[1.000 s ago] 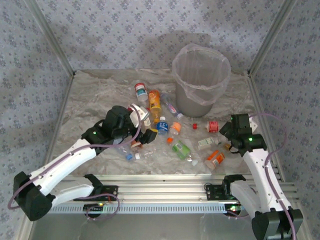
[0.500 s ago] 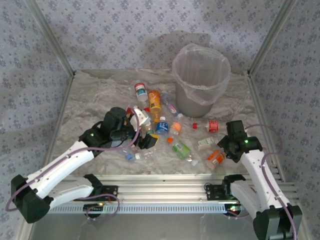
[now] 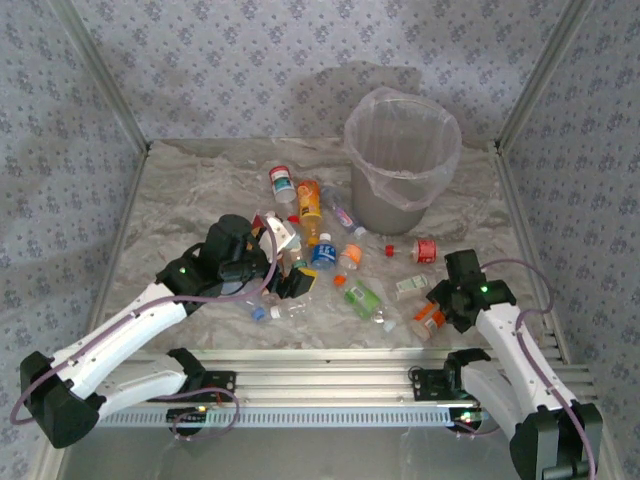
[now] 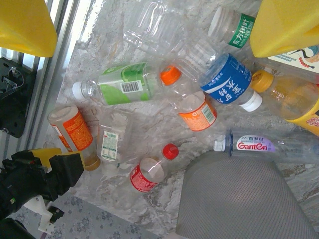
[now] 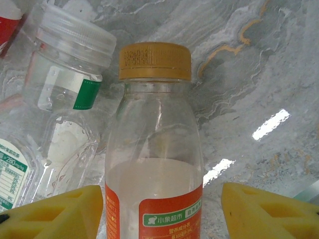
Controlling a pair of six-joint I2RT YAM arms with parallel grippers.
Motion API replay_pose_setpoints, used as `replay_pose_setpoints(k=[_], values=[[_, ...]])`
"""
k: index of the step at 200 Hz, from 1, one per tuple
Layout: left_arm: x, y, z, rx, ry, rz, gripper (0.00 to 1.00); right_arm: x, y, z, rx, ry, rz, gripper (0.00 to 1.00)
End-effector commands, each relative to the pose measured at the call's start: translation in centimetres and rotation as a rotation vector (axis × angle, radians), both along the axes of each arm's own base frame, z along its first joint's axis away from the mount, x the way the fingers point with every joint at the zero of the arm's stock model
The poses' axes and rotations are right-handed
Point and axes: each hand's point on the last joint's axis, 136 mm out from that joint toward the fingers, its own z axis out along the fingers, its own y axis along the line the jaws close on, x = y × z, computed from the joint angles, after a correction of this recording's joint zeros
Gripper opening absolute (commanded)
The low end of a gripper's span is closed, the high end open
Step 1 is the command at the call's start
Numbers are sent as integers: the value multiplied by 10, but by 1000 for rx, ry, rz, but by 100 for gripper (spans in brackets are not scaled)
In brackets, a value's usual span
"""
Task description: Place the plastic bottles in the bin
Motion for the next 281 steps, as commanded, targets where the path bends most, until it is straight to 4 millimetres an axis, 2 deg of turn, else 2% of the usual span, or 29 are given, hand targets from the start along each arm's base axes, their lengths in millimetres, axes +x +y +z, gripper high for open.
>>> replay_pose_setpoints(k=[1,162,185,231,281], values=[[-8,-4,16,-33,-21,-34,100,0,4,-5,22,-7,-14,66],[-6,-6,10,-9,-3,-31,100,8,11,-35,58,-11,-17,72],[-6,-7,9,-5,1,-33,100,8,9,-36,42,-6,-22,68],[-5,-7,7,0,6,-32,100,3,2,-30,15,-1,-33,59],[-5,-9,7,0,9,-35,100,2,-22,1,-105,-31,-58,59]])
